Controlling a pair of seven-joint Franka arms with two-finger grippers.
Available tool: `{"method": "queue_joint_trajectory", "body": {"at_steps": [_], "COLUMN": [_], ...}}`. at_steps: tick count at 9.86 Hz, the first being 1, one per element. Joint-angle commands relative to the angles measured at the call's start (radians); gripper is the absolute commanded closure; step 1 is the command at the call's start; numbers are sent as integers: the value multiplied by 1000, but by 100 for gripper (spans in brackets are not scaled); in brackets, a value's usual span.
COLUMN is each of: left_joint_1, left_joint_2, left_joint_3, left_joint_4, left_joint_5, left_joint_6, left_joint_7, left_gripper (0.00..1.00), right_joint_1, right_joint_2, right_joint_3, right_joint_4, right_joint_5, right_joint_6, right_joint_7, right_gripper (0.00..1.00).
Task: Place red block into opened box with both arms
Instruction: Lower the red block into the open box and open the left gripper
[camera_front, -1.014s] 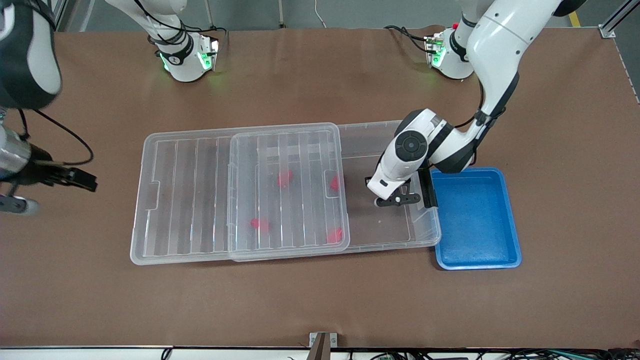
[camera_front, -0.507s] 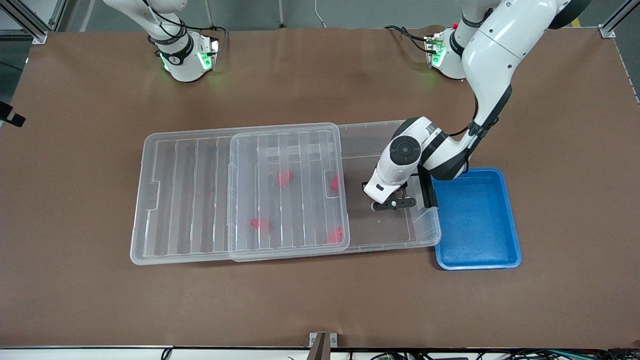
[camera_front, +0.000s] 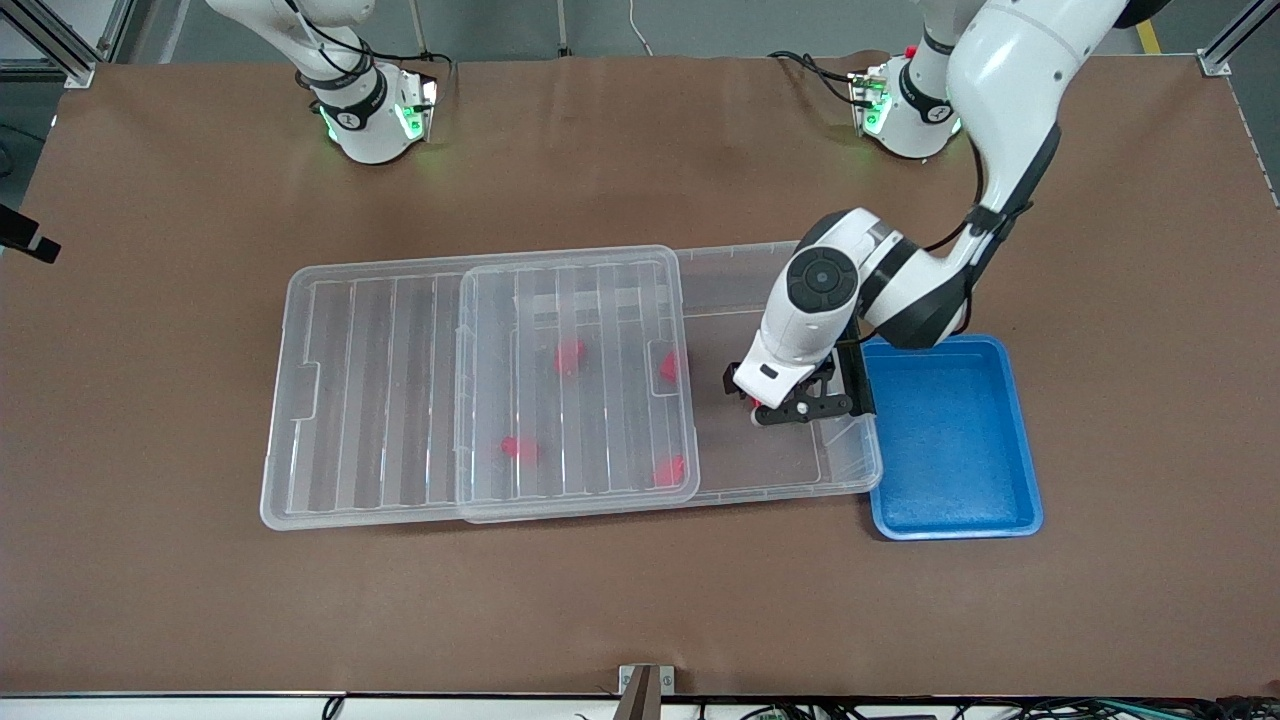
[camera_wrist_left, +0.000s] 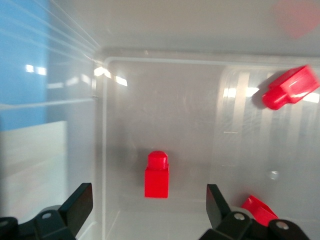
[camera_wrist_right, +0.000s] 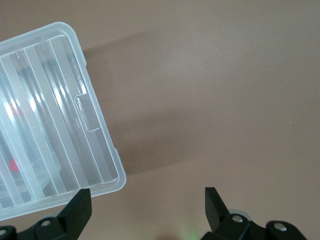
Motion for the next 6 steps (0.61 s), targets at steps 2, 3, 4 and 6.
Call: {"method": "queue_joint_trajectory", "body": {"at_steps": [2, 3, 4, 6], "left_joint_1": [11, 71, 119, 191], "left_joint_2": [-47, -85, -137, -231], "left_joint_3": [-19, -25, -33, -35], "left_joint_4": [172, 189, 189, 191], "left_joint_5": [-15, -41, -87, -105], "left_joint_6": [-244, -281, -291, -338], "left_joint_7": [123, 195, 252, 336], "left_gripper": [0, 0, 0, 0], "right_joint_1": [10, 7, 6, 7], "right_joint_2": [-17, -16, -16, -16], "right_joint_3": [-2, -2, -2, -1], "right_joint_4": [-11, -8, -5, 0], "right_joint_5": [-21, -21, -27, -41], "right_joint_6": [7, 7, 6, 3], "right_joint_7": [-31, -51, -64, -68], "right_gripper": [0, 0, 0, 0]}}
